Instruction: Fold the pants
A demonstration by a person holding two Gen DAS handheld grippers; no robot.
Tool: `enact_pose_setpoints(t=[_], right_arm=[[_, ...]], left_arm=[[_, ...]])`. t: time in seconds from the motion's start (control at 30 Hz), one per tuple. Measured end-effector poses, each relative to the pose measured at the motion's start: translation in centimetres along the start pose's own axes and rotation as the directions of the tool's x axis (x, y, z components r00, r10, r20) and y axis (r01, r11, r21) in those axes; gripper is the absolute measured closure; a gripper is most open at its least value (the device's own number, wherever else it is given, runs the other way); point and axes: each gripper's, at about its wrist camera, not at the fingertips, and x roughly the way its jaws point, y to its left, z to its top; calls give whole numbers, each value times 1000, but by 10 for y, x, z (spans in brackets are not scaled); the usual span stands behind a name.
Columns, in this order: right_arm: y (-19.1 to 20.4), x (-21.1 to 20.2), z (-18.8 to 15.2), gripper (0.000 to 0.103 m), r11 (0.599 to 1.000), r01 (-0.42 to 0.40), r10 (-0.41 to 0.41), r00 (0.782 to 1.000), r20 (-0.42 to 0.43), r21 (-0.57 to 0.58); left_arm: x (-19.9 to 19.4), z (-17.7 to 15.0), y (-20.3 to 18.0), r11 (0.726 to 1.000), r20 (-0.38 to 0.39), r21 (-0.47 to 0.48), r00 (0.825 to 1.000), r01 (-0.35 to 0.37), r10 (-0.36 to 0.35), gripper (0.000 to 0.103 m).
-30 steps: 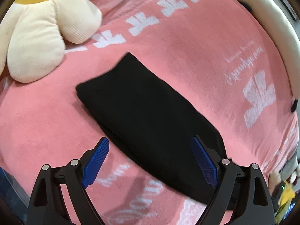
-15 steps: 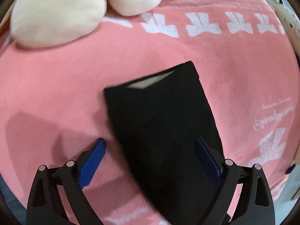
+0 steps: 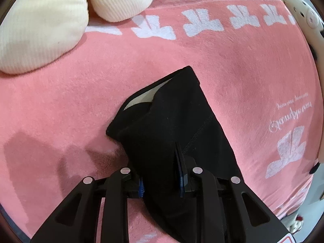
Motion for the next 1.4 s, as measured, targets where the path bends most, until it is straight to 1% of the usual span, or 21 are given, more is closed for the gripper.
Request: enact_pose_setpoints(t=[0.1, 0.13, 0.27, 0.33, 0.4, 0.43, 0.47, 0.5, 0.63, 0.7, 0.77, 0.87, 0.97, 1.03, 1.1, 1.13, 1.2, 1.23, 1.27, 1.3, 1.4], right_arm=[[-4, -15, 6, 85, 992, -107, 103, 993, 64, 64], [-2, -22, 8, 96, 983, -167, 160, 983, 85, 77], [6, 1, 8, 94, 973, -215, 214, 976, 28, 85], [-8, -12, 11, 90, 949, -266, 256, 964, 79, 169], [-29, -35, 10, 74, 922, -305, 266, 947, 181, 238], [-43, -48, 8, 41, 906, -313, 250, 939, 238, 284], [-57, -59, 6, 23, 896, -299, 206, 935, 289, 328], [-72, -74, -1, 22, 885, -272, 137, 928, 346, 378], [-112, -103, -22, 22, 836, -265, 58, 914, 402, 481], [-133, -110, -29, 22, 817, -249, 32, 920, 390, 521], [-145, -115, -36, 22, 801, -235, 3, 921, 390, 550], [-157, -122, -47, 22, 797, -206, -30, 925, 379, 568], [-169, -127, -50, 20, 809, -136, -80, 939, 335, 573], [-174, -126, -54, 20, 816, -90, -102, 950, 296, 571], [-179, -125, -57, 20, 818, -81, -92, 959, 269, 570], [-180, -125, -58, 20, 820, -85, -81, 962, 261, 567], [-182, -126, -62, 20, 822, -111, -45, 965, 258, 559], [-183, -127, -65, 20, 826, -120, -29, 967, 254, 551], [-183, -128, -67, 20, 829, -128, -15, 968, 250, 545], [-183, -127, -70, 20, 834, -149, 21, 971, 239, 532], [-179, -120, -78, 20, 819, -230, 126, 966, 225, 527]], left_arm=[[0, -1, -2, 1000, 8, 25, 1000, -6, 6, 83], [-1, -1, -2, 1000, 8, 27, 1000, -5, 5, 83], [-2, -1, -5, 999, 13, 40, 1000, 4, -4, 84], [-2, -1, -8, 999, 17, 47, 1000, 19, -19, 86], [-4, -1, -11, 998, 17, 47, 999, 33, -34, 88], [-7, -2, -14, 997, 23, 43, 998, 56, -57, 89], [-12, -3, -18, 996, 33, 43, 997, 74, -76, 89], [-19, -6, -28, 992, 46, 61, 993, 107, -110, 90], [-50, -31, -85, 959, 85, 218, 975, 184, -206, 90], [-67, -64, -132, 902, 80, 370, 960, 221, -267, 90], [-78, -108, -176, 819, 58, 520, 947, 243, -317, 90], [-67, -186, -227, 682, -106, 648, 927, 338, -359, 90], [-19, -260, -256, 604, -334, 677, 906, 422, -259, 83], [15, -303, -263, 575, -440, 703, 891, 418, -110, 77], [32, -334, -264, 544, -420, 773, 906, 327, 52, 77], [27, -346, -264, 490, -357, 829, 930, 271, 89, 77], [2, -347, -265, 433, -301, 864, 953, 257, 34, 73], [-8, -342, -263, 442, -314, 851, 949, 283, -4, 66], [-18, -333, -261, 465, -331, 827, 942, 318, -56, 39], [-33, -314, -253, 514, -328, 778, 932, 360, -156, 22], [-59, -273, -231, 586, -287, 670, 886, 457, -363, 16]])
